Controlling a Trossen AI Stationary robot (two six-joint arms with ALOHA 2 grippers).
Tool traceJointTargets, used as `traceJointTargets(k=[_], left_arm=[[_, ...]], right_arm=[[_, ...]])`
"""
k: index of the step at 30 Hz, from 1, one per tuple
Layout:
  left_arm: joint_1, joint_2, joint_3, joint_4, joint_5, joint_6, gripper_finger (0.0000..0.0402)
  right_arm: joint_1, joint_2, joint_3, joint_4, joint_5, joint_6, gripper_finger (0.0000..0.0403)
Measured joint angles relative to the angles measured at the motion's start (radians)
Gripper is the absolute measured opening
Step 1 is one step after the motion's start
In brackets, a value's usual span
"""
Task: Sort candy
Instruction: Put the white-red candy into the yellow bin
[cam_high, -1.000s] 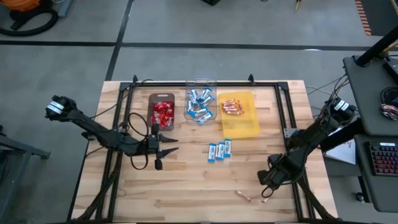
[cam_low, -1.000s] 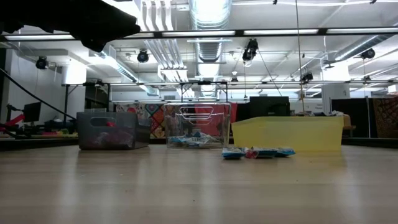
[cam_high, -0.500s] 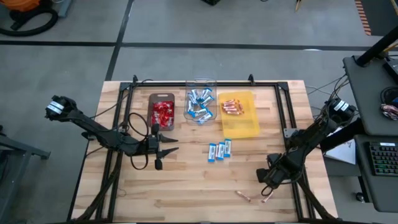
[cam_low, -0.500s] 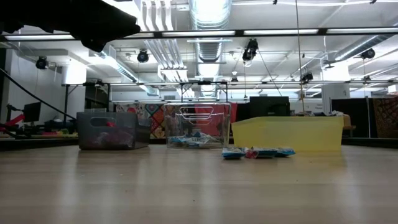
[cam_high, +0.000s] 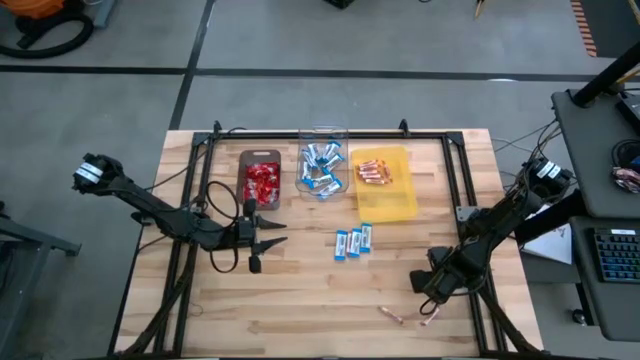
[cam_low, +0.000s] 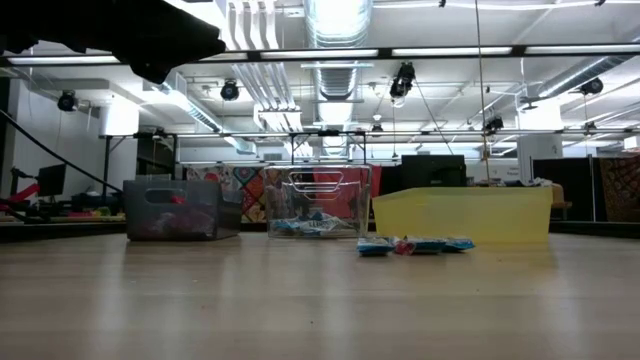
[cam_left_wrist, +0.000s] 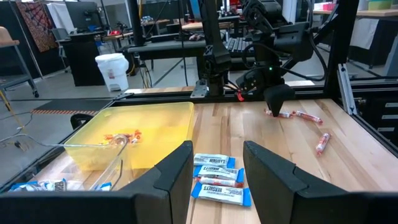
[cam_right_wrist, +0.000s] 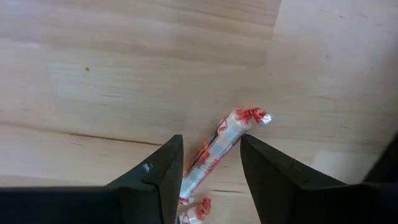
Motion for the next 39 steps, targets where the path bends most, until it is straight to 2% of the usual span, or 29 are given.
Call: traceJointTargets(k=[4, 9, 15, 19, 24, 30, 34, 39], left_arm=[[0.000, 0.000, 0.000, 0.000, 0.000, 0.000, 0.0125], [0.000, 0.000, 0.000, -0.004, 0.000, 0.000, 0.0125], [0.000, 0.000, 0.000, -0.015, 0.000, 0.000, 0.0125], [0.000, 0.000, 0.000, -0.017, 0.000, 0.000, 0.0125], [0.000, 0.000, 0.000, -0.018, 0.000, 0.000, 0.0125], [0.000, 0.000, 0.000, -0.021, 0.000, 0.000, 0.0125], [0.000, 0.000, 0.000, -0.024, 0.000, 0.000, 0.0125], [0.000, 0.000, 0.000, -0.032, 0.000, 0.000, 0.0125]], right_arm=[[0.000, 0.000, 0.000, 0.004, 0.003, 0.000, 0.0127], [0.000, 0.000, -0.002, 0.017, 0.019, -0.017, 0.0027], [0.000, 0.000, -0.002, 0.017, 0.020, -0.026, 0.0010], [0.000, 0.000, -0.002, 0.021, 0.029, -0.039, 0.0009], [-0.001, 0.000, 0.013, 0.022, 0.093, -0.061, 0.0009], [-0.001, 0.000, 0.014, 0.021, 0.097, -0.098, 0.0015], [-0.003, 0.000, 0.014, 0.021, 0.098, -0.106, 0.0051], [-0.002, 0.007, 0.014, 0.025, 0.103, -0.123, 0.0121]])
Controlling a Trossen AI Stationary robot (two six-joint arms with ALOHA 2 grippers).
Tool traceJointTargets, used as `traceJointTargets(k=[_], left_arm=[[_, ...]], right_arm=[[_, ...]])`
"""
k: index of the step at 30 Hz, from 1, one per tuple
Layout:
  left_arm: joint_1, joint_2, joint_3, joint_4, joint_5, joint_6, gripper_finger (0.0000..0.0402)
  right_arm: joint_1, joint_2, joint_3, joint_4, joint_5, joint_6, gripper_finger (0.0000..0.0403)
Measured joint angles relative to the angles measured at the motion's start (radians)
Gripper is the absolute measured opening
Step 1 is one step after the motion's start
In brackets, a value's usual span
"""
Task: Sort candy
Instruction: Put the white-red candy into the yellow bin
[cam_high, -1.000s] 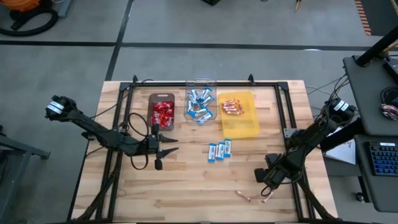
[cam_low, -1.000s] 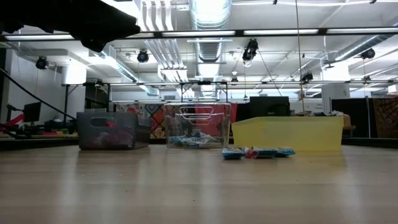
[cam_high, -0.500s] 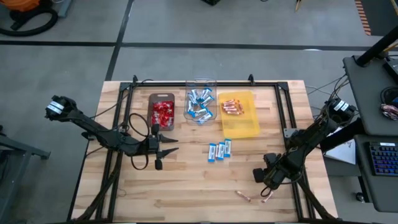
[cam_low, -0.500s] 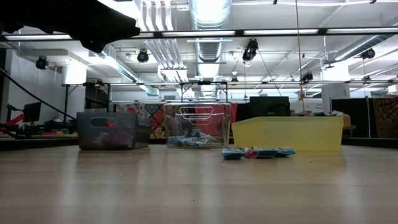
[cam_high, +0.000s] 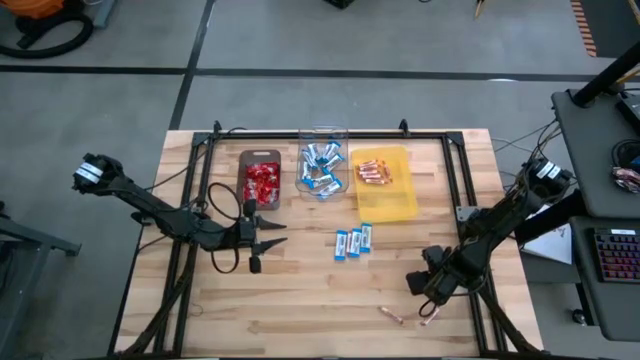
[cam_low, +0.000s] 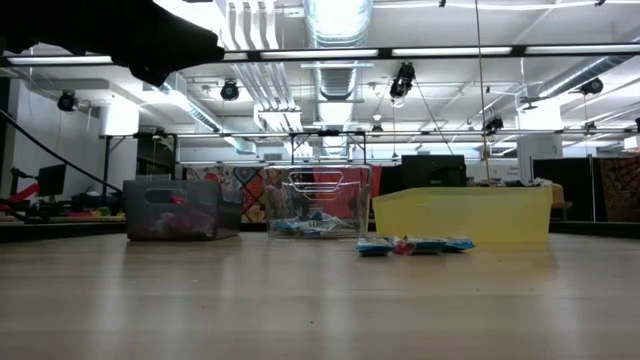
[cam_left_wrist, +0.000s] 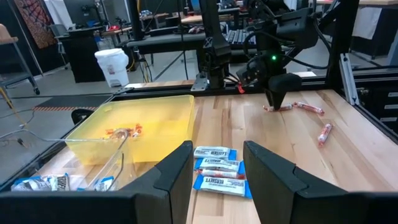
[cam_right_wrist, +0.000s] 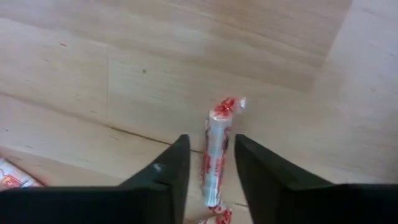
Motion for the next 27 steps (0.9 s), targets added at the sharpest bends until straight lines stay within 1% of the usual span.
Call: traceJointTargets(k=[4, 6, 8, 12, 19, 25, 27], left_arm=[[0.000, 0.000, 0.000, -0.006, 0.000, 0.002, 0.0125], [0.000, 0.000, 0.000, -0.010, 0.000, 0.008, 0.0125], [0.000, 0.000, 0.000, -0.010, 0.000, 0.008, 0.0125], [0.000, 0.000, 0.000, -0.016, 0.000, 0.012, 0.0125], [0.000, 0.000, 0.000, -0.030, 0.001, 0.012, 0.0125], [0.000, 0.000, 0.000, -0.045, 0.001, 0.012, 0.0125], [0.000, 0.000, 0.000, -0.051, 0.001, 0.009, 0.0125]], right_arm=[[0.000, 0.053, 0.002, 0.032, -0.001, -0.043, 0.0161], [0.000, 0.090, 0.007, 0.041, 0.004, -0.075, 0.0168], [0.000, 0.127, 0.012, 0.039, 0.009, -0.096, 0.0165], [0.001, 0.165, 0.046, 0.020, 0.045, -0.126, 0.0129], [0.003, 0.172, 0.088, 0.007, 0.137, -0.170, 0.0034], [0.000, 0.173, 0.109, -0.004, 0.188, -0.210, 0.0031], [0.000, 0.169, 0.111, -0.004, 0.240, -0.210, 0.0031]])
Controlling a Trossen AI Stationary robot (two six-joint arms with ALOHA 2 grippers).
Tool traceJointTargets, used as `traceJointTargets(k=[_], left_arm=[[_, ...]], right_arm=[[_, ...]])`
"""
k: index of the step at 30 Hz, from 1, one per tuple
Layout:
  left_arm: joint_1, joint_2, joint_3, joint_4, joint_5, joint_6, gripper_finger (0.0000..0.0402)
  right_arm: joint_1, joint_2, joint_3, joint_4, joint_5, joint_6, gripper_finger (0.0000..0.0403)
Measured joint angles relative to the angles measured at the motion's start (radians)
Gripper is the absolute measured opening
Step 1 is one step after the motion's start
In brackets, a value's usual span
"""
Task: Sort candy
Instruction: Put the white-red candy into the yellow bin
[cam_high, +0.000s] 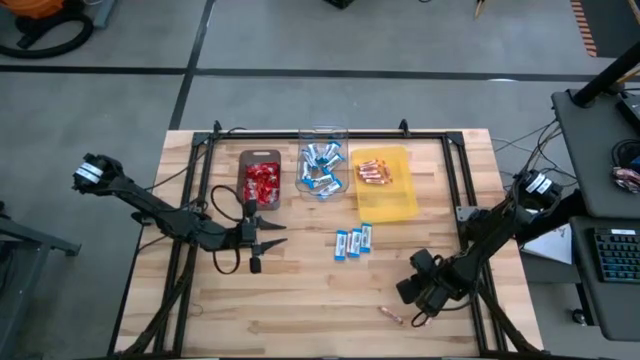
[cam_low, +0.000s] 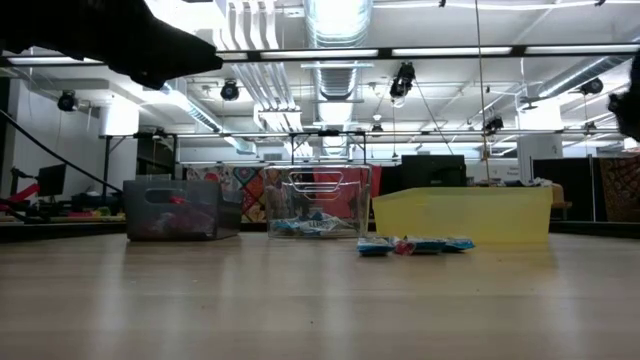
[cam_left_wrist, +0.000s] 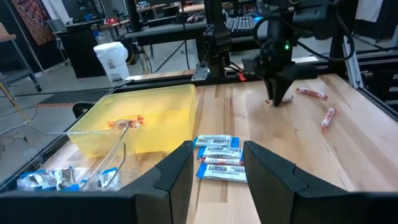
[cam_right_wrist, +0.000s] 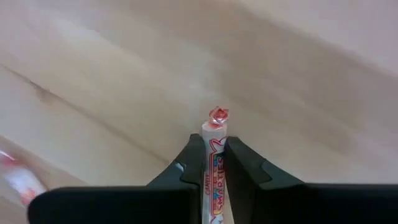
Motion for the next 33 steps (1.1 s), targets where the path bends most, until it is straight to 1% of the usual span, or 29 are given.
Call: traceJointTargets(k=[4, 6, 9, 11, 12, 18, 23, 25, 29, 33], left_arm=[[0.000, 0.000, 0.000, -0.004, 0.000, -0.008, 0.0125], [0.000, 0.000, 0.000, -0.005, 0.001, -0.014, 0.0125], [0.000, 0.000, 0.000, -0.005, 0.001, -0.031, 0.0125], [0.000, 0.000, 0.000, -0.004, 0.001, -0.036, 0.0125], [0.000, 0.000, 0.000, -0.004, 0.001, -0.039, 0.0125], [0.000, 0.000, 0.000, -0.002, 0.001, -0.080, 0.0125], [0.000, 0.000, 0.000, -0.001, 0.002, -0.131, 0.0125], [0.000, 0.000, 0.000, -0.001, 0.002, -0.151, 0.0125], [0.000, 0.000, 0.000, -0.001, 0.002, -0.179, 0.0125], [0.000, 0.000, 0.000, -0.001, 0.002, -0.196, 0.0125]], right_arm=[[-0.007, -0.031, 0.022, 0.001, 0.152, -0.023, 0.0031], [-0.015, -0.055, 0.040, 0.007, 0.239, -0.063, 0.0031], [-0.054, -0.096, 0.073, 0.002, 0.370, -0.177, 0.0031], [-0.095, -0.128, 0.095, 0.000, 0.419, -0.280, 0.0031], [-0.120, -0.143, 0.107, 0.000, 0.427, -0.342, 0.0031], [-0.342, -0.222, 0.173, -0.011, 0.434, -0.762, 0.0031], [-0.602, -0.253, 0.191, -0.018, 0.433, -1.022, 0.0031], [-0.720, -0.252, 0.193, -0.018, 0.415, -1.092, 0.0031], [-0.965, -0.222, 0.193, -0.016, 0.348, -1.192, 0.0031], [-1.176, -0.171, 0.193, -0.015, 0.251, -1.251, 0.0031]])
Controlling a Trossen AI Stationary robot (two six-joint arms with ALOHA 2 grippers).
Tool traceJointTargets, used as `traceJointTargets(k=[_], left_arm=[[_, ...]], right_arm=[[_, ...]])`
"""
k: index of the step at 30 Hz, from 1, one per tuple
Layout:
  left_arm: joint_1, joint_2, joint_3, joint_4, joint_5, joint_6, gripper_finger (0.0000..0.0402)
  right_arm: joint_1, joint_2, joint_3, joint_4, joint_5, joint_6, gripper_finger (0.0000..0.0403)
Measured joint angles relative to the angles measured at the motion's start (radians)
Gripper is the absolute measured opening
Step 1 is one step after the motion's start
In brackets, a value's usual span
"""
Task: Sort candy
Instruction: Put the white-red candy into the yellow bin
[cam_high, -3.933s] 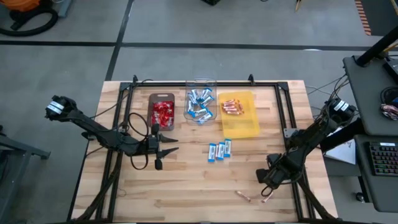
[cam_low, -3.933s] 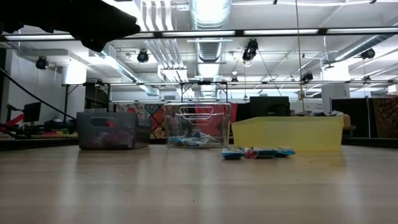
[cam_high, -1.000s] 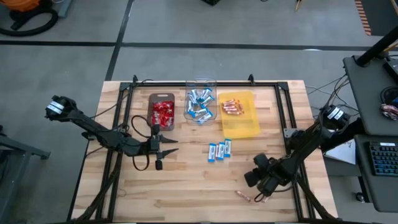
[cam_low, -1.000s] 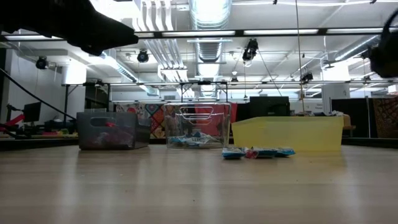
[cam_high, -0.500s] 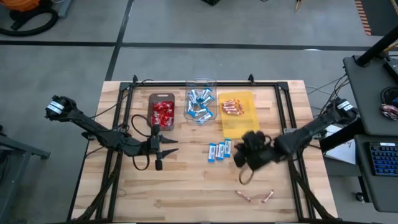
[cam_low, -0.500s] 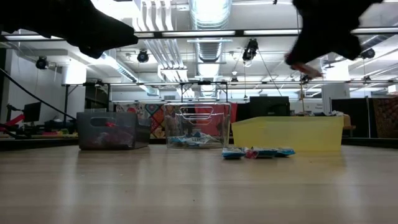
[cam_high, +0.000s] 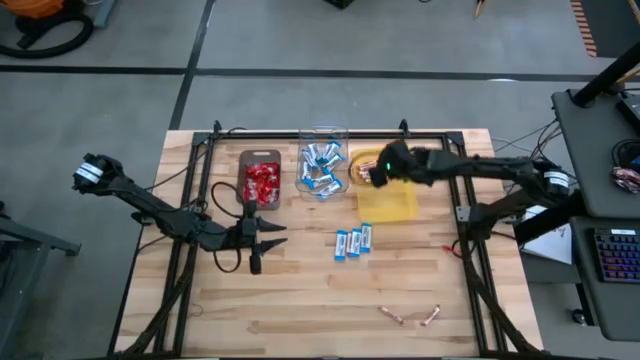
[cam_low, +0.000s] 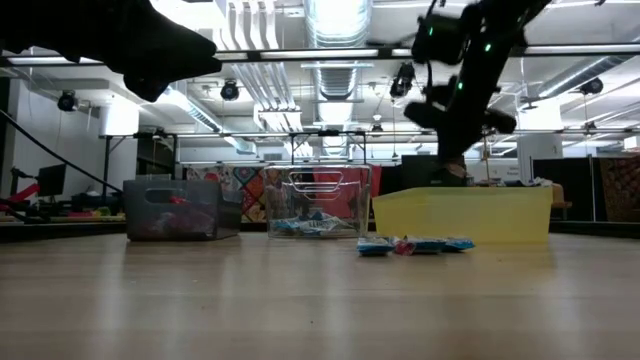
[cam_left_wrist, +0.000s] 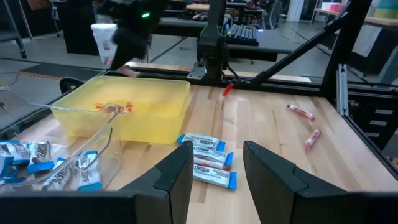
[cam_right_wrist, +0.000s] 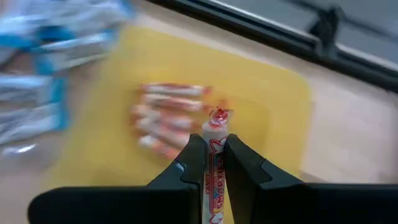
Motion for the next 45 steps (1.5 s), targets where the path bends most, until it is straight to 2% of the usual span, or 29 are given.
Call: traceJointTargets(k=[4, 8, 14, 20, 23, 28, 35, 41, 45], left_arm=[[0.000, 0.000, 0.000, 0.000, 0.000, 0.000, 0.0125], [0.000, 0.000, 0.000, 0.000, -0.001, 0.000, 0.0125], [0.000, 0.000, 0.000, 0.000, -0.002, 0.000, 0.0125], [0.000, 0.000, 0.000, 0.000, -0.002, 0.000, 0.0125], [0.000, 0.000, 0.000, 0.000, -0.002, -0.010, 0.0125], [0.000, 0.000, 0.000, 0.000, -0.001, -0.033, 0.0125], [0.000, 0.000, 0.000, 0.000, -0.001, -0.046, 0.0125], [0.000, 0.000, 0.000, 0.001, -0.001, -0.046, 0.0125], [0.000, 0.000, 0.000, 0.001, 0.000, -0.046, 0.0125]], right_arm=[[-0.142, 0.057, 0.000, 0.002, -0.107, -0.044, 0.0031], [-0.201, 0.108, 0.000, 0.007, -0.125, -0.064, 0.0060], [-0.207, 0.130, 0.000, 0.018, -0.115, -0.103, 0.0116], [-0.196, 0.113, 0.025, 0.014, -0.114, -0.110, 0.0123], [-0.166, 0.092, 0.057, 0.006, -0.145, -0.115, 0.0125], [-0.056, 0.043, 0.118, 0.008, -0.245, -0.134, 0.0125], [0.225, 0.025, 0.159, 0.007, -0.299, -0.149, 0.0116], [0.451, 0.047, 0.163, 0.007, -0.299, -0.067, 0.0109], [0.572, 0.050, 0.153, 0.006, -0.319, 0.055, 0.0122]])
